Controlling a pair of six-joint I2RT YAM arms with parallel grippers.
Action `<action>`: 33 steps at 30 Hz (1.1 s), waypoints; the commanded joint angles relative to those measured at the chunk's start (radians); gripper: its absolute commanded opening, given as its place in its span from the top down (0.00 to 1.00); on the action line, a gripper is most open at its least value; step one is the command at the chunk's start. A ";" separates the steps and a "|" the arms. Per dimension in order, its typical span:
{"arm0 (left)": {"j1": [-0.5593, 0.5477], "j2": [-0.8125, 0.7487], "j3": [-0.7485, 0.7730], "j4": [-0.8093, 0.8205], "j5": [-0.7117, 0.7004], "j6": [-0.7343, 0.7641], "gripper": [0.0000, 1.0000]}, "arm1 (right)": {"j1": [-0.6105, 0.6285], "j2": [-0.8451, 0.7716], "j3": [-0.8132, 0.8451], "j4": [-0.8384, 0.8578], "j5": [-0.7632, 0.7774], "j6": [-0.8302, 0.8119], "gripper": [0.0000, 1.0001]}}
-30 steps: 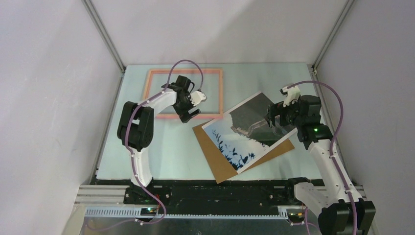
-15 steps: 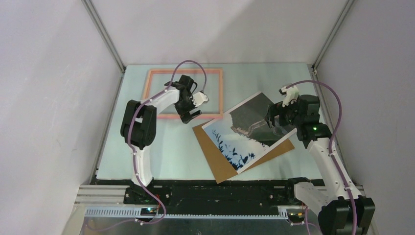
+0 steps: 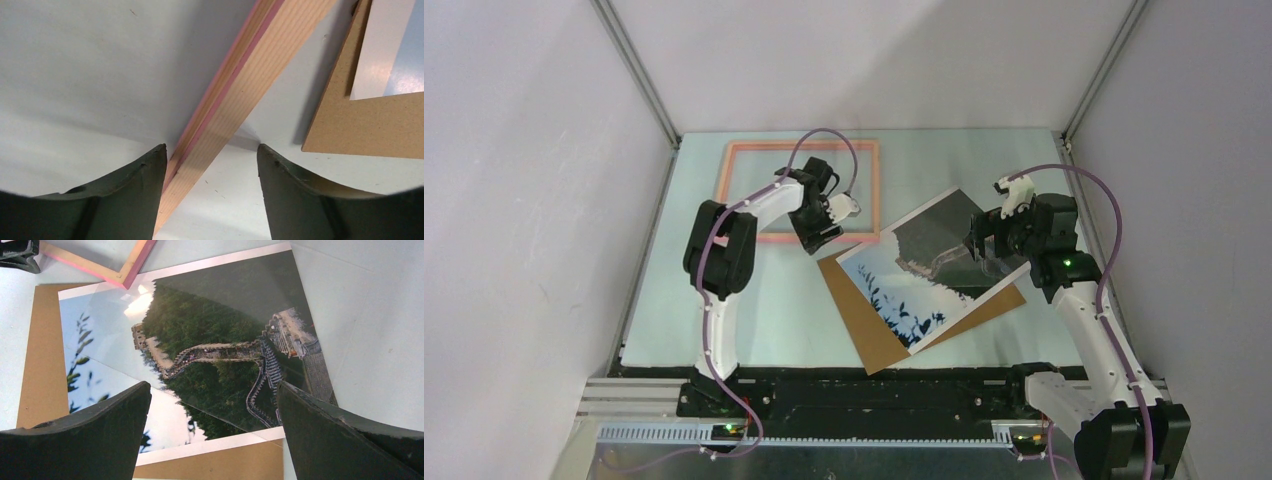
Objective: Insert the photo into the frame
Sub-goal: Move the photo frame to the center of the board.
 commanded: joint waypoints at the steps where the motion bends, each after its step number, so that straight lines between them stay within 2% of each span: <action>1: -0.001 0.002 0.005 -0.008 0.006 -0.012 0.33 | 0.000 -0.001 0.006 0.004 -0.011 -0.012 0.00; 2: 0.000 0.000 -0.002 -0.007 -0.001 -0.016 0.38 | -0.001 -0.001 0.005 0.005 -0.012 -0.011 0.00; 5: 0.009 -0.016 -0.005 -0.006 -0.012 -0.043 0.47 | 0.001 0.000 0.005 0.007 -0.014 -0.010 0.00; 12: 0.034 -0.052 -0.015 -0.006 -0.008 -0.152 0.62 | 0.001 0.000 0.006 0.006 -0.017 -0.011 0.00; 14: 0.036 -0.062 -0.033 -0.007 -0.011 -0.192 0.65 | 0.001 0.001 0.005 0.006 -0.019 -0.012 0.00; 20: 0.082 -0.104 -0.093 -0.005 -0.003 -0.357 0.88 | 0.004 0.001 0.005 0.006 -0.020 -0.011 0.00; 22: 0.103 -0.119 -0.108 -0.004 0.010 -0.424 0.93 | 0.005 0.001 0.006 0.005 -0.021 -0.010 0.00; 28: 0.132 -0.152 -0.152 -0.002 0.090 -0.623 1.00 | 0.013 0.012 0.006 0.008 -0.015 -0.013 0.00; 33: 0.133 -0.137 -0.152 0.010 0.196 -0.762 1.00 | 0.015 0.025 0.005 0.004 -0.007 -0.015 0.00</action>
